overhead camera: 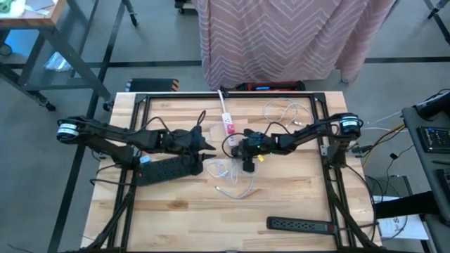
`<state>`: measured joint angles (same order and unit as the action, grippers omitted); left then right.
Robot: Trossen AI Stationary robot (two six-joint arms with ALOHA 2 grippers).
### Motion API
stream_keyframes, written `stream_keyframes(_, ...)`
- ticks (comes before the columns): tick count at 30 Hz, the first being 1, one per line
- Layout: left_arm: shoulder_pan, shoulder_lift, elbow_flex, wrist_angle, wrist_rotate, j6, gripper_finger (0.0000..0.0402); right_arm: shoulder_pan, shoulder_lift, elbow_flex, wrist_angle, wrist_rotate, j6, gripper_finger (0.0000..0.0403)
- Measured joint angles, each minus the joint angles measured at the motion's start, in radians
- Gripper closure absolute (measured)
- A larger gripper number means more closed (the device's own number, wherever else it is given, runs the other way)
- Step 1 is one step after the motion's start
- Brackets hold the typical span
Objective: Insert USB
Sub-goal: Insert the white bottom charger cable to the black charger adapter
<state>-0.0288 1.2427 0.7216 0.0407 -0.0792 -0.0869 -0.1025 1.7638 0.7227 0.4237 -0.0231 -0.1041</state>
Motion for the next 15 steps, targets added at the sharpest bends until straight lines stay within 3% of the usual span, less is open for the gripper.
stream_keyframes(9,0.000,0.000,-0.031,0.056,0.000,-0.011,0.0297,0.039,-0.273,0.003,-0.280,-0.011,-0.019,0.0272)
stream_keyframes(15,0.000,0.000,-0.035,0.067,0.000,-0.027,0.0285,0.083,-0.528,0.003,-0.373,-0.148,0.020,0.0272)
